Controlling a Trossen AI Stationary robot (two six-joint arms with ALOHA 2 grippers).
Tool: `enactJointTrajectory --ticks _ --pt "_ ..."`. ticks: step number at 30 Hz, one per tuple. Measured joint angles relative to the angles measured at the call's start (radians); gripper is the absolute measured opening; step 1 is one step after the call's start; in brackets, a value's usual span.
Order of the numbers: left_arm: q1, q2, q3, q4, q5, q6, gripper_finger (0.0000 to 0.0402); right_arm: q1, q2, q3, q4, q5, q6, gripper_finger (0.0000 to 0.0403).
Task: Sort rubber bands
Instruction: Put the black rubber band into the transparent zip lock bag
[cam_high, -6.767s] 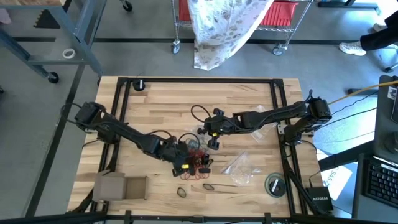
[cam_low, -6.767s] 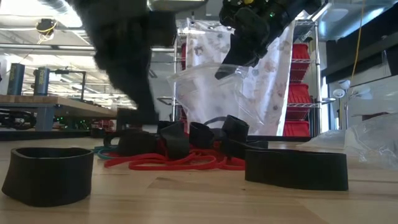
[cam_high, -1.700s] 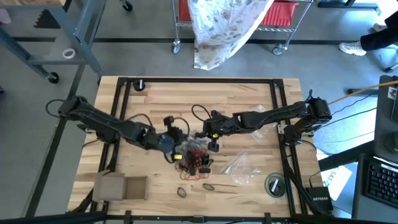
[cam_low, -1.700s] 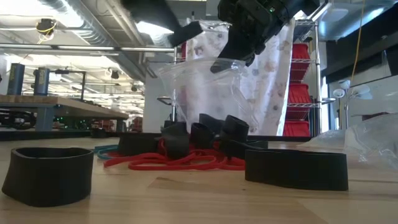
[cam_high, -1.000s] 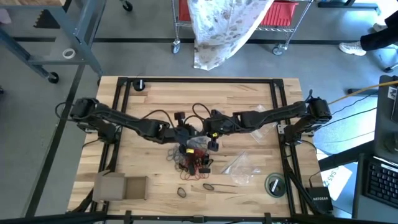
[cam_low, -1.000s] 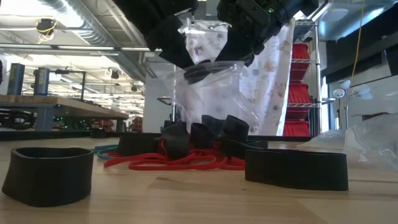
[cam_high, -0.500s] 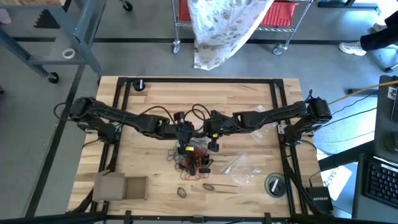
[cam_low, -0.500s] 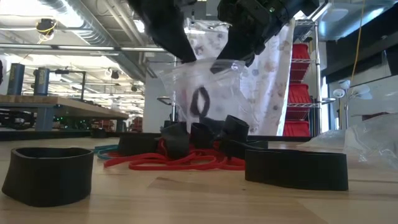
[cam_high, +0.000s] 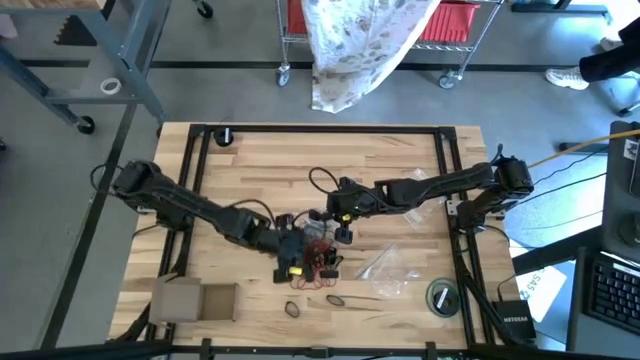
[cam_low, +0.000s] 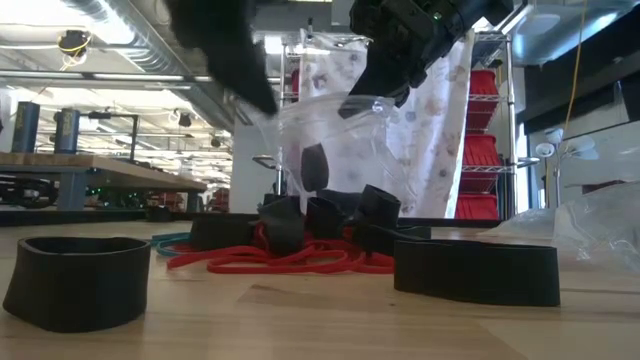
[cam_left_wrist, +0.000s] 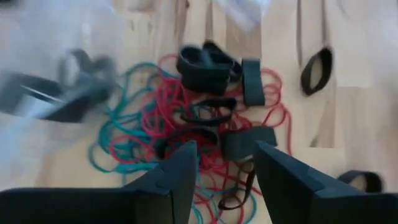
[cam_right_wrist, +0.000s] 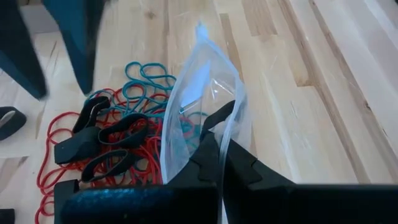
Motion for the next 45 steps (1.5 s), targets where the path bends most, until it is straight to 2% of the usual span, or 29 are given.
enactJointTrajectory --ticks 8,14,23,26,33,45 --pt "0.062 0.140 -0.031 0.052 -0.064 -0.044 0.0133 0.000 0.000 0.000 -0.001 0.000 0.000 0.0001" --pt "0.093 0.138 -0.031 0.055 -0.064 -0.048 0.0131 0.000 0.000 0.000 -0.003 0.000 0.000 0.0001" --pt "0.111 0.191 -0.030 0.082 0.049 -0.039 0.0131 0.000 0.000 0.000 -0.006 0.000 0.000 0.0001" --pt "0.111 0.193 -0.030 0.088 0.056 -0.018 0.0117 0.000 0.000 0.000 -0.006 0.000 0.000 0.0001" --pt "0.104 0.146 -0.029 0.091 0.064 0.009 0.0010 0.000 0.000 0.000 -0.006 0.000 0.000 0.0001" --pt "0.085 -0.030 -0.029 0.087 -0.017 0.038 0.0000 0.000 0.000 0.000 -0.005 0.000 0.000 0.0001"
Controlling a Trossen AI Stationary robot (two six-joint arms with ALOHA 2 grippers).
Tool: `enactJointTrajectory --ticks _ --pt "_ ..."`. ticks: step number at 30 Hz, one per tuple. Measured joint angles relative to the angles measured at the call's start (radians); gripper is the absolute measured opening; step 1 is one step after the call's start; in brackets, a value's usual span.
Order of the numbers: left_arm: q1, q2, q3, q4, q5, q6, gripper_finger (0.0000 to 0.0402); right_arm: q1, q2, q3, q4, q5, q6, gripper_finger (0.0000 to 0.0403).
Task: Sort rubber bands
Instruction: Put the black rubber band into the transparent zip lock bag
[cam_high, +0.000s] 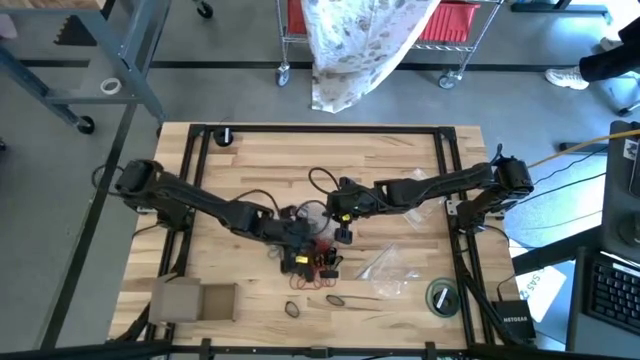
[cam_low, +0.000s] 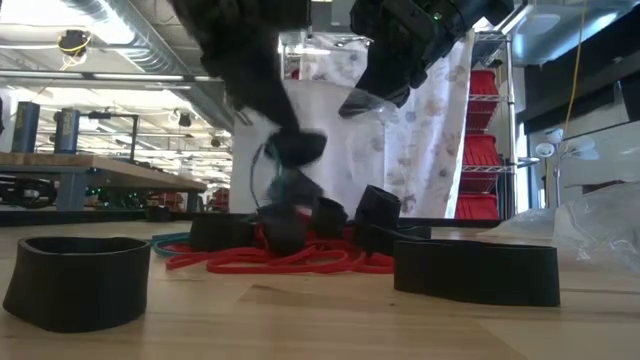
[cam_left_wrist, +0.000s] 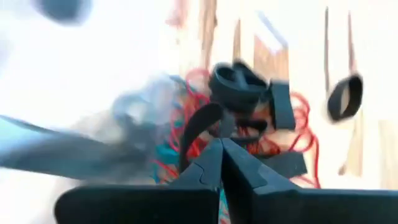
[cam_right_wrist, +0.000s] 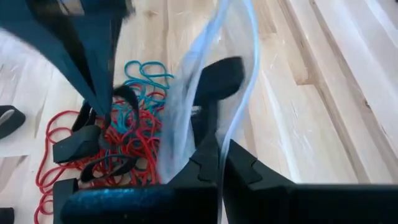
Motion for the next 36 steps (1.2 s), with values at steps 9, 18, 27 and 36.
enactJointTrajectory --ticks 9,18,27,36 --pt "0.001 -0.067 0.001 0.083 -0.153 0.090 0.0000 0.000 0.000 0.000 -0.002 0.000 0.000 0.0001" --pt "0.002 -0.133 0.001 0.261 -0.259 0.285 0.0000 0.000 0.000 0.000 -0.003 0.000 0.000 0.0001" --pt "0.013 -0.124 -0.001 0.154 -0.117 0.193 0.0007 0.000 0.000 0.000 -0.007 0.000 0.000 0.0001" --pt "-0.061 0.006 -0.002 0.030 -0.010 -0.054 0.0083 0.000 0.000 0.000 -0.015 0.000 0.000 0.0001"
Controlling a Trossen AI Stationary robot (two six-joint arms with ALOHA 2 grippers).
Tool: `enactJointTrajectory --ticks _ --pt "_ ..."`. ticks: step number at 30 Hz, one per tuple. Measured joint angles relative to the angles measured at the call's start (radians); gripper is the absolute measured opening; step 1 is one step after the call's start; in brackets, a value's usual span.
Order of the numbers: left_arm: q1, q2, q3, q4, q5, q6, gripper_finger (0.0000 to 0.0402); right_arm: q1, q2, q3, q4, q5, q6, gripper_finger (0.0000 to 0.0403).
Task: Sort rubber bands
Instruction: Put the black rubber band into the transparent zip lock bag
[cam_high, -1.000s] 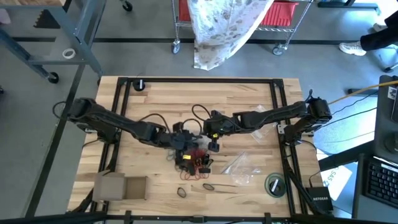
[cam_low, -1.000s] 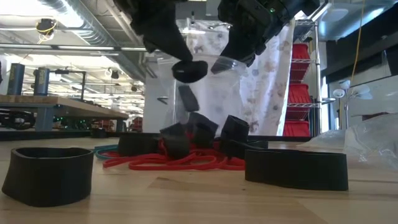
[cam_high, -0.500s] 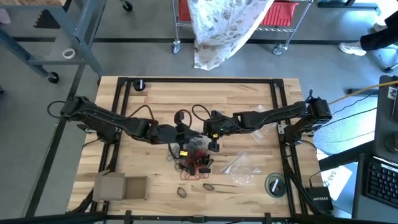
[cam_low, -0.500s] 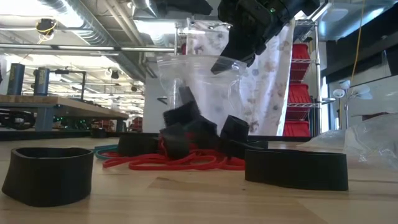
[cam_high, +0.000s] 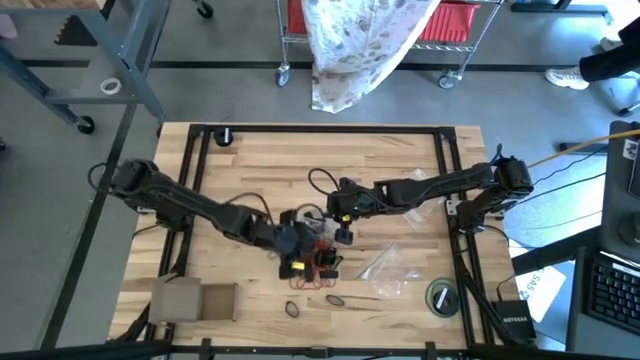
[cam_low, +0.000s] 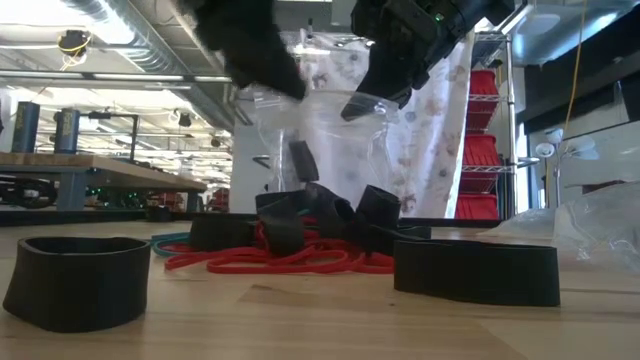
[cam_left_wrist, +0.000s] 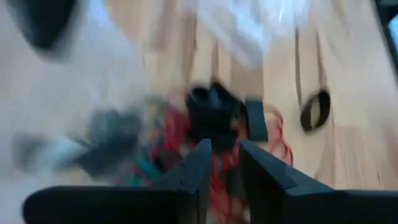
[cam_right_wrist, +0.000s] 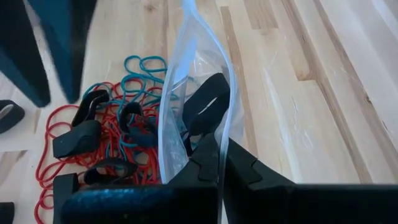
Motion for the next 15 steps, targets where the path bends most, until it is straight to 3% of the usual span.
enactJointTrajectory --ticks 6,15 --pt "0.029 0.071 -0.001 -0.086 -0.013 -0.155 0.0108 0.000 0.000 0.000 -0.001 0.000 0.000 0.0001" --pt "0.075 0.145 -0.001 -0.063 0.029 -0.169 0.0109 0.000 0.000 0.000 -0.003 0.000 0.000 0.0001"
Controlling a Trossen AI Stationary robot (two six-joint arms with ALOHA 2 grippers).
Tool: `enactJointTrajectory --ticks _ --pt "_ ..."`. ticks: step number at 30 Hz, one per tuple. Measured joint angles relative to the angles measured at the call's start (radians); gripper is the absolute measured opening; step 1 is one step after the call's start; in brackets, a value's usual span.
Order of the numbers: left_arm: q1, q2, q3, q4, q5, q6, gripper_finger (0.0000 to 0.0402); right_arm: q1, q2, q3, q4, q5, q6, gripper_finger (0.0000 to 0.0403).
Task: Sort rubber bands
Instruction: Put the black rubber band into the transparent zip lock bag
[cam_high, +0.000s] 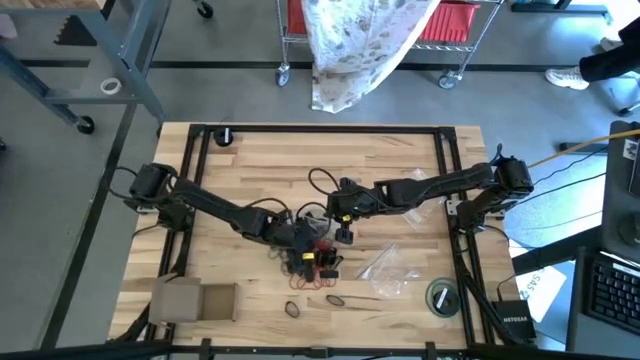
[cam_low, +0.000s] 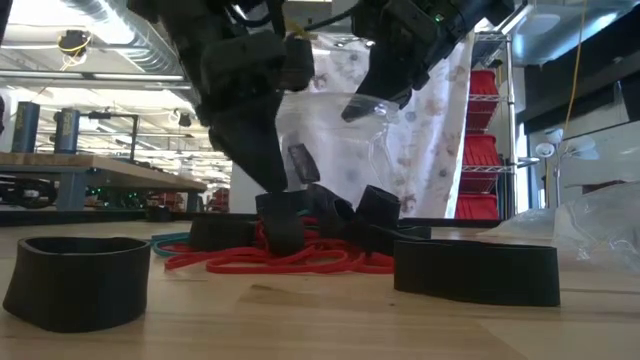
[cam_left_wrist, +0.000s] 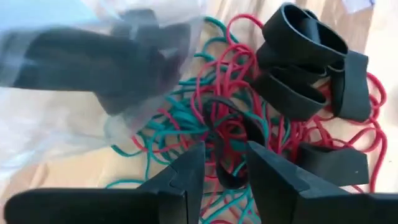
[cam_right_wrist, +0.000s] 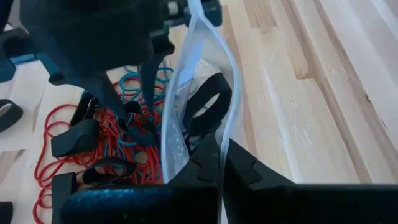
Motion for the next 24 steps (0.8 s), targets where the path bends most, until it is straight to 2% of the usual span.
enactJointTrajectory --ticks 6,10,12,24 --pt "0.001 0.039 0.000 0.023 0.019 0.041 0.0097 0.000 0.000 0.000 0.002 0.000 0.000 0.0001" --pt "0.000 0.032 0.000 0.037 0.016 0.089 0.0026 0.000 0.000 0.000 0.000 0.000 0.000 0.0001" --pt "-0.006 0.016 0.002 0.034 0.005 0.097 0.0010 0.000 0.000 0.000 0.001 0.000 0.000 0.0001" --pt "-0.080 -0.176 0.062 0.069 -0.138 0.242 0.0002 0.000 0.000 0.000 -0.002 0.000 0.000 0.0001"
